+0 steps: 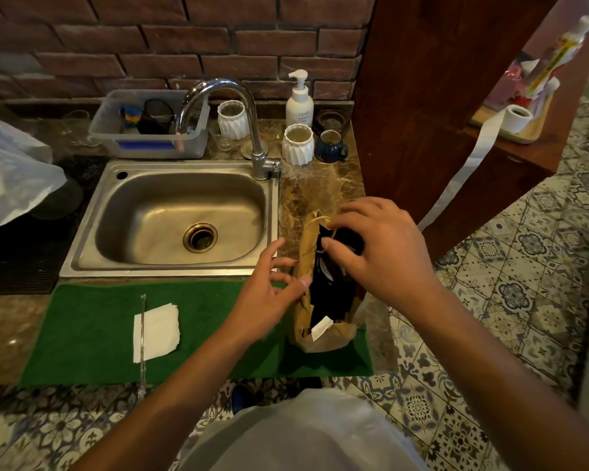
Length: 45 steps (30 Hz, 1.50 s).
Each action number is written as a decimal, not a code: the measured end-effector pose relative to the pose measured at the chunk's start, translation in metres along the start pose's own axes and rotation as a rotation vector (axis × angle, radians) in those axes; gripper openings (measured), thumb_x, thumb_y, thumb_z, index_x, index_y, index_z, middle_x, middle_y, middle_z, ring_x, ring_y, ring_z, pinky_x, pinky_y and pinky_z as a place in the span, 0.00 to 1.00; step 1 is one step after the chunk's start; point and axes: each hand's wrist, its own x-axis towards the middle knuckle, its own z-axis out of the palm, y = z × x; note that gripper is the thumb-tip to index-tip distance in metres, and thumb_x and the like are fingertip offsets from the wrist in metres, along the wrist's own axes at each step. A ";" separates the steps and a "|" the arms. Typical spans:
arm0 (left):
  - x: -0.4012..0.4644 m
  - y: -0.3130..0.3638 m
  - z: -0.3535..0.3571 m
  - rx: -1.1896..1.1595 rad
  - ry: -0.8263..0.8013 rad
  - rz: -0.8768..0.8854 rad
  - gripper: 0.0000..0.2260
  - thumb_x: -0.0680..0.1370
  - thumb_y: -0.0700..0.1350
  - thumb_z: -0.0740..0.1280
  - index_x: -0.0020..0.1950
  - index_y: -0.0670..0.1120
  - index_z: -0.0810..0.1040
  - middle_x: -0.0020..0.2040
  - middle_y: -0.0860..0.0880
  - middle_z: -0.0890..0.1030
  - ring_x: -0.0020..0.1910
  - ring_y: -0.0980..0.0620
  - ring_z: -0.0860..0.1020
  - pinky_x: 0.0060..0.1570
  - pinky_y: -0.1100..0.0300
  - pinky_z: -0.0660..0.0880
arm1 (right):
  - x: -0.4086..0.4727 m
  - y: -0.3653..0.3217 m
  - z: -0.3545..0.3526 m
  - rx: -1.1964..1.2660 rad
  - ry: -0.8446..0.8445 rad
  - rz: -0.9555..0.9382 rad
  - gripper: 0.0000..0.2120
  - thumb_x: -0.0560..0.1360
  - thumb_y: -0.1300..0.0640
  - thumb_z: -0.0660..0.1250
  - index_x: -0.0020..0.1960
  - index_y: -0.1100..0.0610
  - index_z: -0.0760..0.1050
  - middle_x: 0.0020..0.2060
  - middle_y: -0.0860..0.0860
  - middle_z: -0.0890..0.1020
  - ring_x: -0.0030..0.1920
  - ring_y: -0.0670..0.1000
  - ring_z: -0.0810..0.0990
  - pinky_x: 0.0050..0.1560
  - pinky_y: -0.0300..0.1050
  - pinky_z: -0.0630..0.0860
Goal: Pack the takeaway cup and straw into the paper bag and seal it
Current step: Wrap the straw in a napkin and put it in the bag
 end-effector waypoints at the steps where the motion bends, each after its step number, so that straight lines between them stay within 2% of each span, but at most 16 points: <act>1: 0.000 0.000 -0.005 -0.002 -0.014 0.010 0.35 0.77 0.54 0.72 0.79 0.60 0.58 0.64 0.57 0.75 0.55 0.59 0.79 0.56 0.57 0.80 | 0.002 -0.006 -0.002 0.027 0.043 0.003 0.15 0.78 0.42 0.68 0.60 0.49 0.83 0.63 0.48 0.83 0.68 0.53 0.74 0.63 0.53 0.70; 5: -0.003 -0.005 -0.031 -0.015 0.015 0.035 0.34 0.77 0.54 0.72 0.79 0.59 0.58 0.67 0.58 0.74 0.56 0.59 0.80 0.57 0.55 0.80 | 0.008 -0.038 -0.004 0.162 0.142 -0.041 0.13 0.79 0.45 0.67 0.58 0.50 0.83 0.61 0.47 0.82 0.66 0.50 0.75 0.63 0.53 0.74; 9: -0.015 -0.020 -0.059 -0.033 0.094 0.023 0.34 0.76 0.55 0.71 0.78 0.60 0.60 0.68 0.59 0.75 0.58 0.60 0.79 0.58 0.53 0.79 | 0.018 -0.071 0.005 0.228 0.097 -0.067 0.15 0.78 0.45 0.66 0.60 0.50 0.83 0.63 0.48 0.82 0.67 0.49 0.75 0.65 0.54 0.74; 14: -0.034 -0.056 -0.111 -0.046 0.226 -0.012 0.33 0.77 0.51 0.72 0.78 0.57 0.61 0.66 0.58 0.76 0.55 0.62 0.80 0.55 0.57 0.77 | 0.033 -0.121 0.036 0.215 -0.037 -0.109 0.16 0.78 0.44 0.67 0.62 0.49 0.81 0.66 0.48 0.80 0.68 0.49 0.74 0.66 0.51 0.73; 16: -0.044 -0.072 -0.134 -0.035 0.289 -0.045 0.31 0.77 0.52 0.71 0.77 0.59 0.63 0.66 0.58 0.76 0.56 0.62 0.80 0.53 0.60 0.76 | 0.038 -0.139 0.053 0.189 -0.110 -0.119 0.17 0.79 0.44 0.67 0.64 0.48 0.79 0.67 0.47 0.78 0.68 0.48 0.73 0.66 0.48 0.71; 18: -0.055 -0.088 -0.156 -0.041 0.350 -0.062 0.27 0.78 0.53 0.70 0.75 0.62 0.65 0.65 0.59 0.77 0.57 0.62 0.79 0.54 0.58 0.77 | 0.042 -0.155 0.074 0.178 -0.187 -0.125 0.18 0.79 0.43 0.67 0.67 0.47 0.78 0.68 0.46 0.77 0.68 0.47 0.73 0.65 0.47 0.71; 20: -0.066 -0.106 -0.177 -0.036 0.425 -0.083 0.26 0.79 0.53 0.70 0.75 0.60 0.66 0.65 0.58 0.77 0.58 0.60 0.79 0.57 0.54 0.77 | 0.045 -0.168 0.103 0.182 -0.281 -0.114 0.19 0.79 0.42 0.67 0.68 0.46 0.76 0.68 0.46 0.77 0.68 0.48 0.74 0.64 0.49 0.74; 22: -0.072 -0.124 -0.198 0.054 0.512 -0.123 0.26 0.79 0.53 0.70 0.76 0.58 0.67 0.66 0.54 0.77 0.59 0.55 0.79 0.57 0.54 0.76 | 0.046 -0.179 0.137 0.168 -0.394 -0.074 0.21 0.79 0.42 0.67 0.69 0.48 0.75 0.68 0.47 0.77 0.66 0.50 0.76 0.61 0.50 0.76; 24: -0.071 -0.145 -0.217 0.253 0.560 -0.205 0.27 0.79 0.54 0.70 0.77 0.55 0.67 0.68 0.49 0.76 0.58 0.52 0.78 0.59 0.51 0.76 | 0.044 -0.189 0.174 0.164 -0.510 -0.015 0.25 0.78 0.41 0.68 0.71 0.49 0.73 0.68 0.49 0.77 0.65 0.52 0.77 0.60 0.50 0.76; 26: -0.068 -0.164 -0.232 0.441 0.531 -0.313 0.30 0.78 0.57 0.69 0.78 0.52 0.65 0.70 0.44 0.74 0.61 0.46 0.78 0.62 0.47 0.76 | 0.042 -0.201 0.209 0.175 -0.604 0.042 0.29 0.77 0.41 0.69 0.74 0.50 0.69 0.71 0.52 0.76 0.66 0.54 0.77 0.62 0.50 0.75; 28: -0.064 -0.180 -0.239 0.522 0.481 -0.373 0.33 0.78 0.60 0.68 0.79 0.50 0.63 0.71 0.42 0.73 0.65 0.42 0.76 0.63 0.45 0.75 | 0.039 -0.214 0.240 0.185 -0.683 0.089 0.33 0.77 0.41 0.70 0.78 0.50 0.65 0.74 0.52 0.73 0.69 0.56 0.75 0.64 0.52 0.75; 31: -0.061 -0.196 -0.238 0.555 0.419 -0.430 0.35 0.77 0.61 0.69 0.79 0.50 0.61 0.69 0.42 0.74 0.62 0.43 0.78 0.59 0.46 0.77 | 0.034 -0.230 0.278 0.212 -0.754 0.183 0.37 0.76 0.42 0.71 0.80 0.50 0.60 0.75 0.53 0.72 0.71 0.58 0.74 0.65 0.54 0.75; 35: -0.058 -0.219 -0.232 0.596 0.361 -0.460 0.36 0.76 0.61 0.71 0.78 0.50 0.61 0.61 0.45 0.80 0.57 0.46 0.80 0.51 0.50 0.77 | 0.026 -0.236 0.310 0.318 -0.765 0.363 0.39 0.74 0.47 0.75 0.79 0.53 0.62 0.71 0.55 0.75 0.68 0.59 0.76 0.64 0.53 0.76; 38: -0.056 -0.229 -0.228 0.591 0.304 -0.474 0.35 0.76 0.57 0.72 0.78 0.52 0.61 0.59 0.46 0.80 0.56 0.46 0.80 0.51 0.49 0.79 | 0.022 -0.236 0.321 0.338 -0.733 0.472 0.40 0.71 0.52 0.77 0.78 0.55 0.63 0.70 0.56 0.73 0.67 0.60 0.76 0.63 0.52 0.75; 42: -0.052 -0.234 -0.226 0.632 0.234 -0.461 0.31 0.77 0.46 0.71 0.77 0.55 0.63 0.56 0.46 0.78 0.50 0.46 0.80 0.48 0.47 0.81 | 0.024 -0.237 0.328 0.319 -0.787 0.518 0.44 0.67 0.55 0.81 0.77 0.54 0.63 0.68 0.57 0.74 0.66 0.61 0.76 0.63 0.54 0.76; 45: -0.048 -0.233 -0.227 0.667 0.240 -0.450 0.28 0.76 0.43 0.68 0.75 0.53 0.66 0.54 0.46 0.78 0.48 0.45 0.80 0.47 0.49 0.81 | 0.024 -0.235 0.329 0.245 -0.799 0.462 0.37 0.68 0.54 0.80 0.73 0.51 0.67 0.64 0.55 0.76 0.64 0.60 0.78 0.60 0.53 0.77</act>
